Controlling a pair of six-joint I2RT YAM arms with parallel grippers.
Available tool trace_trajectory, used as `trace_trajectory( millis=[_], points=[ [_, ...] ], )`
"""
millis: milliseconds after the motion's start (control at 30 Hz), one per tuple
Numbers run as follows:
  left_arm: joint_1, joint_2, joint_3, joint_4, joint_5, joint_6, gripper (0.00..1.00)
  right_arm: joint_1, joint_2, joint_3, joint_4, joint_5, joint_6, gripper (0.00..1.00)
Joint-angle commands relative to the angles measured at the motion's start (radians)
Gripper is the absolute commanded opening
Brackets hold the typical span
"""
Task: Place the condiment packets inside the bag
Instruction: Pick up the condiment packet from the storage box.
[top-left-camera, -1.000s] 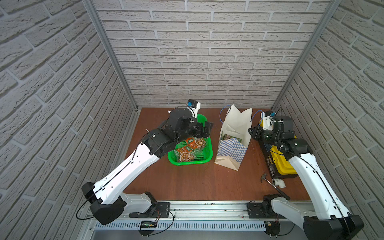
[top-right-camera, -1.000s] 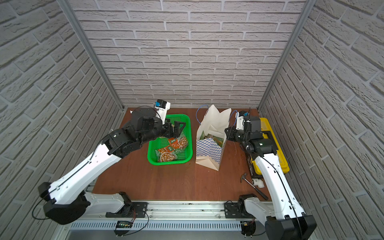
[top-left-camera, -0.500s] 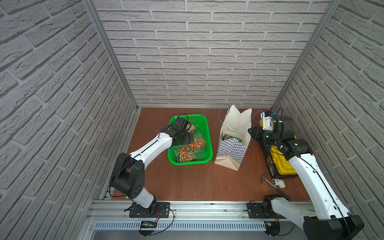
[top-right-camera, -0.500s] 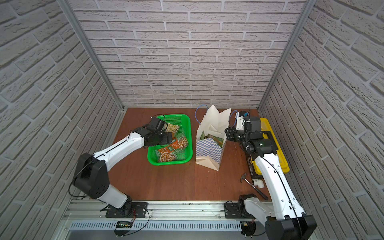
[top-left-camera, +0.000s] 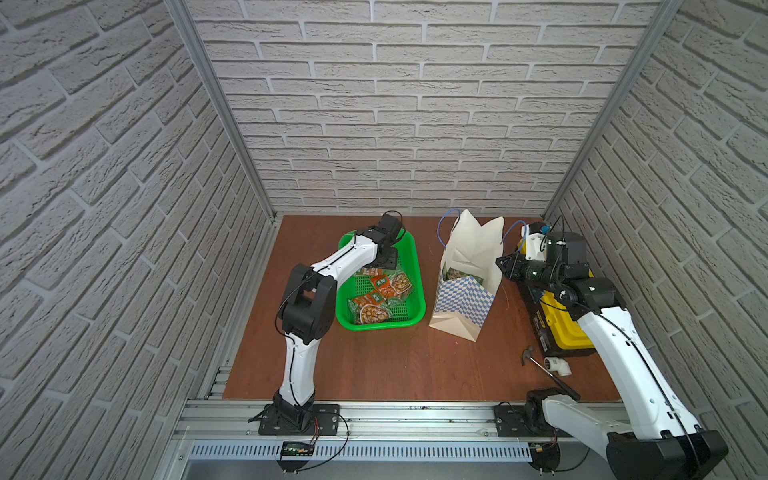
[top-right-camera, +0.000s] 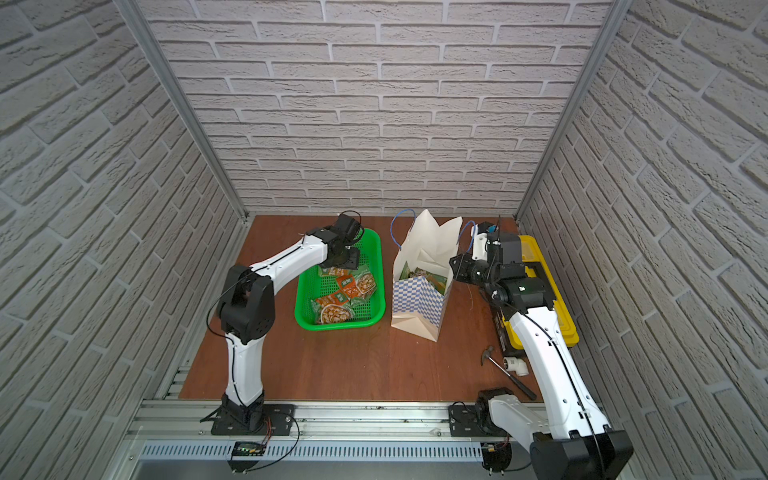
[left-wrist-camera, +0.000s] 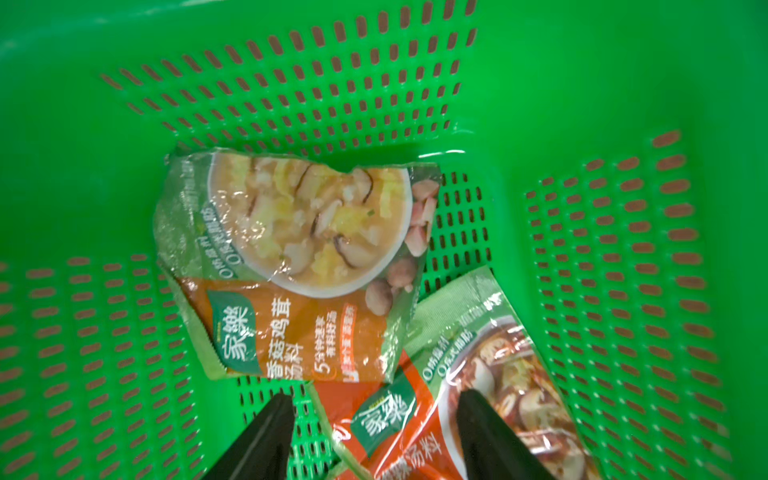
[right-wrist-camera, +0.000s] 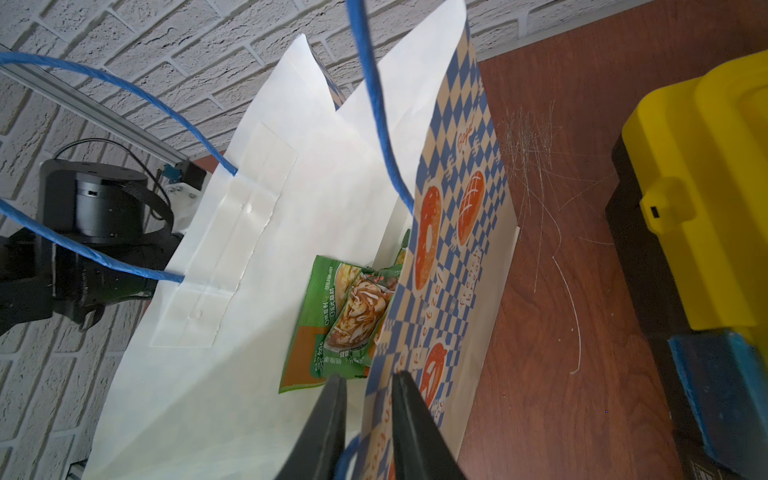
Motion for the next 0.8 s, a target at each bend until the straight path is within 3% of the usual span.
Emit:
trace_trajectory(
  millis=[0,333,567,767],
  points=[
    [-0.005,0.064,0.068,-0.069,-0.018,0.038,0.61,-0.005,-0.024,0.007,0.009,0.01,-0.009,0.25],
    [-0.006,0.175,0.13,-0.098,-0.036,0.045,0.42,-0.006,-0.032,0.007,0.002,0.014,-0.011,0.25],
    [-0.007,0.14,0.104,-0.092,-0.058,0.05,0.0,-0.005,-0.032,0.015,-0.003,0.01,-0.009,0.25],
    [-0.017,-0.022,0.024,-0.08,-0.051,0.047,0.0,-0.005,-0.035,0.016,-0.009,0.015,-0.014,0.25]
  ],
)
